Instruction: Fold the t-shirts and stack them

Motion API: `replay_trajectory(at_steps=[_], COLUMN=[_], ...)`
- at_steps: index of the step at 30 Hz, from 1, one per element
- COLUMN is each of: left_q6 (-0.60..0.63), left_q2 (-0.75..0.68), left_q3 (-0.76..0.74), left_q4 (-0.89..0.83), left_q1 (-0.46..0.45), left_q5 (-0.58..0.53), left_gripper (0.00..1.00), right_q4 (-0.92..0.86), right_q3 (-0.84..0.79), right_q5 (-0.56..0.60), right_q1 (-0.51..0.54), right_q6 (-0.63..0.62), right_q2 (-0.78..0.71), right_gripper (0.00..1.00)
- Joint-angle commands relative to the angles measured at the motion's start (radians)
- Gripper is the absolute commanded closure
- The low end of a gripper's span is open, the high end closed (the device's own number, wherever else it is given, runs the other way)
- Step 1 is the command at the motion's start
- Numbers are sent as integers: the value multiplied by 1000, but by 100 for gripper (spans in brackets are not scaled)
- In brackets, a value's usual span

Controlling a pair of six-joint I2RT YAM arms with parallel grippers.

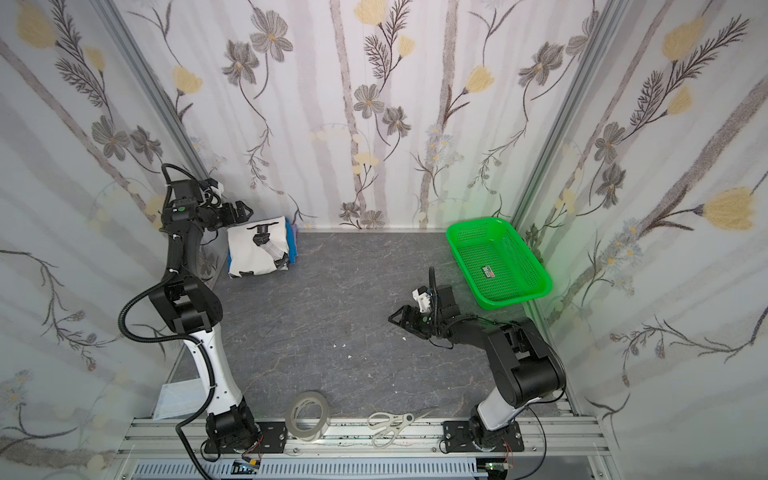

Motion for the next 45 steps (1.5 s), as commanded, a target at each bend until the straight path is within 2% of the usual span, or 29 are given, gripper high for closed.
replay_trajectory(at_steps=[1,7,11,17,20,22,26,29,31,34,36,38,40,42,45], left_q6=[-87,-156,-169,-218,-225,-227,-222,-218,-206,-146,-158,-180,-151,-114,-69], left_q2=[54,115,150,153,80,-26,-366,-606,-765,-988,-1073,-1111,-1150,-1177,-1201], left_q3=[-13,-62,-55,-39,-74,-189,-629,-912,-1106,-1364,-1472,-1559,-1679,-1816,-1921], left_q4=[44,141,158,156,157,200,422,528,606,705,714,747,871,1015,1072], left_q1=[-2,-3,-1,13,11,3,-41,-93,-145,-261,-289,-289,-295,-299,-300], left_q5=[89,-53,-92,-37,-4,1,-63,-130,-198,-403,-461,-470,-459,-472,-526], left_gripper=[0,0,0,0,0,0,0,0,0,0,0,0,0,0,0], right_q4=[-5,-126,-164,-287,-349,-369,-372,-305,-242,-76,102,215,326,377,468], right_q3=[18,35,30,64,90,92,144,148,136,53,-38,-91,-147,-156,-167], right_q5=[1,44,63,130,172,208,340,463,587,733,829,870,939,964,973], right_q1=[9,15,15,14,15,16,14,17,17,23,19,-4,-20,-43,-71], right_q6=[-39,-100,-120,-190,-226,-249,-308,-355,-390,-554,-628,-677,-714,-725,-739], right_q2=[-41,-146,-203,-290,-359,-398,-456,-506,-529,-562,-592,-610,-606,-567,-480], right_gripper=[14,12,12,11,10,9,7,4,3,0,0,0,0,0,0])
